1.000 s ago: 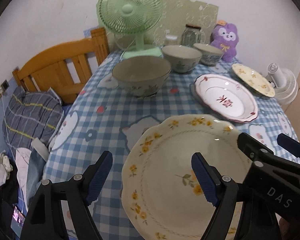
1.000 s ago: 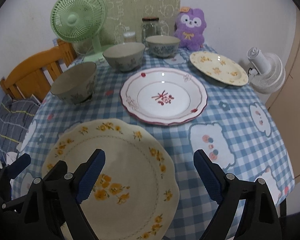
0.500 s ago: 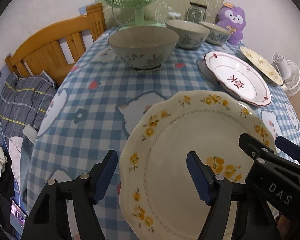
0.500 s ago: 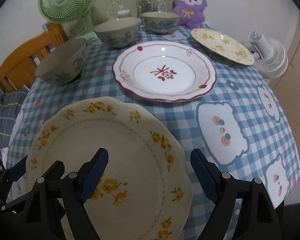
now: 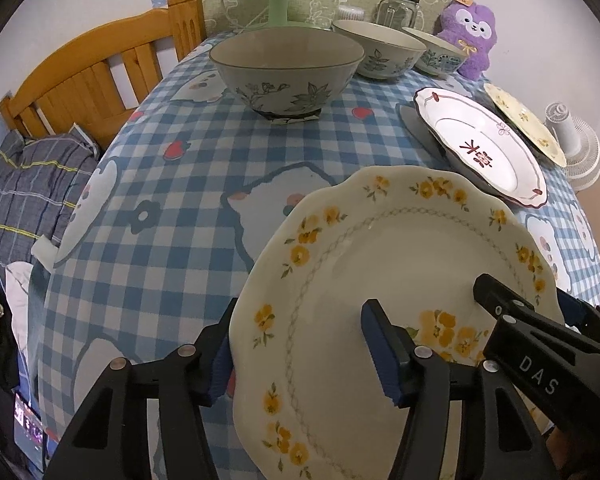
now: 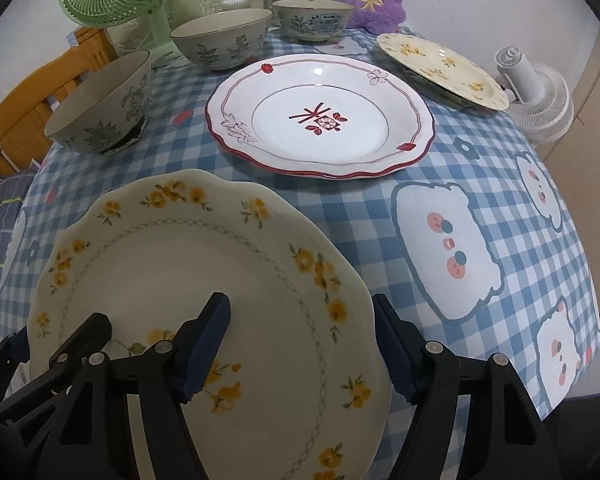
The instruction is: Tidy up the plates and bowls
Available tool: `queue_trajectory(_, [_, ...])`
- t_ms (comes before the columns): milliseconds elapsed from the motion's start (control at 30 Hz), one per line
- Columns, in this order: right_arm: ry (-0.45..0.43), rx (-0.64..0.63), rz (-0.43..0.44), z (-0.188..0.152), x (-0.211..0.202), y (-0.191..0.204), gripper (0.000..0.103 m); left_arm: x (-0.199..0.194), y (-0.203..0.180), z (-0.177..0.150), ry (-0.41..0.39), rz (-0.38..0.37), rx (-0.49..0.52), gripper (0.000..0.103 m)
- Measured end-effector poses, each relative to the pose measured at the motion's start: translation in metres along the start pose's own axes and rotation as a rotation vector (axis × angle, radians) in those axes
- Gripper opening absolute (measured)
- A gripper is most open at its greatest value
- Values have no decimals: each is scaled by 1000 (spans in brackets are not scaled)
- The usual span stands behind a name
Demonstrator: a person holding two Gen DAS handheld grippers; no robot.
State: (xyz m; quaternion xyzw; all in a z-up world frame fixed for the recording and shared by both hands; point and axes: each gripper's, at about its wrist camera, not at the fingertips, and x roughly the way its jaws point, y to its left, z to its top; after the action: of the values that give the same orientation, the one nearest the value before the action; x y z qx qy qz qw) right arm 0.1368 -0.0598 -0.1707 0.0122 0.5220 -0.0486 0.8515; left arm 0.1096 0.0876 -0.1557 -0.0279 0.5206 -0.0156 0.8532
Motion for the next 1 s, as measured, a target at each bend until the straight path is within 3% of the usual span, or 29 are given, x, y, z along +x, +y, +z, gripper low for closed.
queue_trajectory(533, [40, -6, 30, -3, -9, 4, 74, -5, 1, 2, 2, 32, -30, 61])
queue_trajectory(1000, [0, -5, 22, 5, -33, -36, 74, -27, -31, 4, -36, 22, -30, 61])
